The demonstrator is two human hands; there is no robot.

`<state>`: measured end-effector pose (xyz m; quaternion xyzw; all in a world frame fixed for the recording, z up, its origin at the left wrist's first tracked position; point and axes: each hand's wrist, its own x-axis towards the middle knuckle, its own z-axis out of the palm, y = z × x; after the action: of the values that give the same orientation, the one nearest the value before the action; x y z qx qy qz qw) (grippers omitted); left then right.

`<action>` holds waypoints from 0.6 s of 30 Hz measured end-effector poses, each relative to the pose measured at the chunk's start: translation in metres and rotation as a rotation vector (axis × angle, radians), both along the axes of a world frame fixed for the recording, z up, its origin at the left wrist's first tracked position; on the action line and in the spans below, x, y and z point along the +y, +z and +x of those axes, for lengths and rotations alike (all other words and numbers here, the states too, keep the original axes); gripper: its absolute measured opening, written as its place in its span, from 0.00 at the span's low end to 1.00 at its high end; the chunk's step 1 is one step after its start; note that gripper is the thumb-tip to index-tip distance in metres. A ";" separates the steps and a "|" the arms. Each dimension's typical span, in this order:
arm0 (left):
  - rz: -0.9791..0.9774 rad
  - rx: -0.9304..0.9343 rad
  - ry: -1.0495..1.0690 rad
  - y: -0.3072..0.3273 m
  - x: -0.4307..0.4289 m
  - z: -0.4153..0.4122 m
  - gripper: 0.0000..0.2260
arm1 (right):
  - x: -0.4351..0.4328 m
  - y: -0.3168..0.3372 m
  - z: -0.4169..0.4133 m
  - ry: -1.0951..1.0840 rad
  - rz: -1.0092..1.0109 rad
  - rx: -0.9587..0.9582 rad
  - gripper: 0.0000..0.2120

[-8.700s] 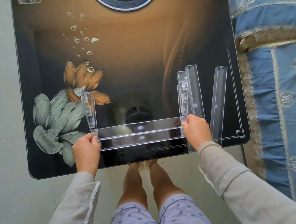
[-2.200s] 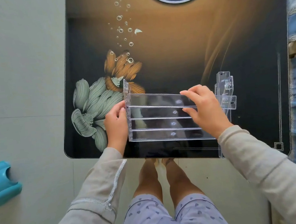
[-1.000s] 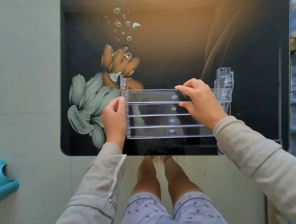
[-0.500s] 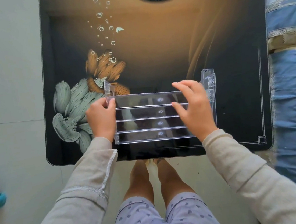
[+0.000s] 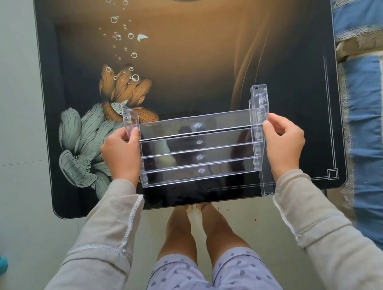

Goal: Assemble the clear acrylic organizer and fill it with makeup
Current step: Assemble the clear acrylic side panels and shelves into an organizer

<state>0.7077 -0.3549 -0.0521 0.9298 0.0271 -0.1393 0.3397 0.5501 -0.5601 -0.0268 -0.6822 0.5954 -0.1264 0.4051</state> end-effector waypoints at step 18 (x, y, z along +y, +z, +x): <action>-0.087 0.002 0.046 0.007 0.006 -0.012 0.12 | -0.012 0.005 0.005 0.055 0.002 0.043 0.10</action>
<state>0.6957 -0.3494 -0.0454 0.9132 0.0426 -0.1332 0.3828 0.5552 -0.5718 -0.0220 -0.7003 0.5854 -0.0999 0.3962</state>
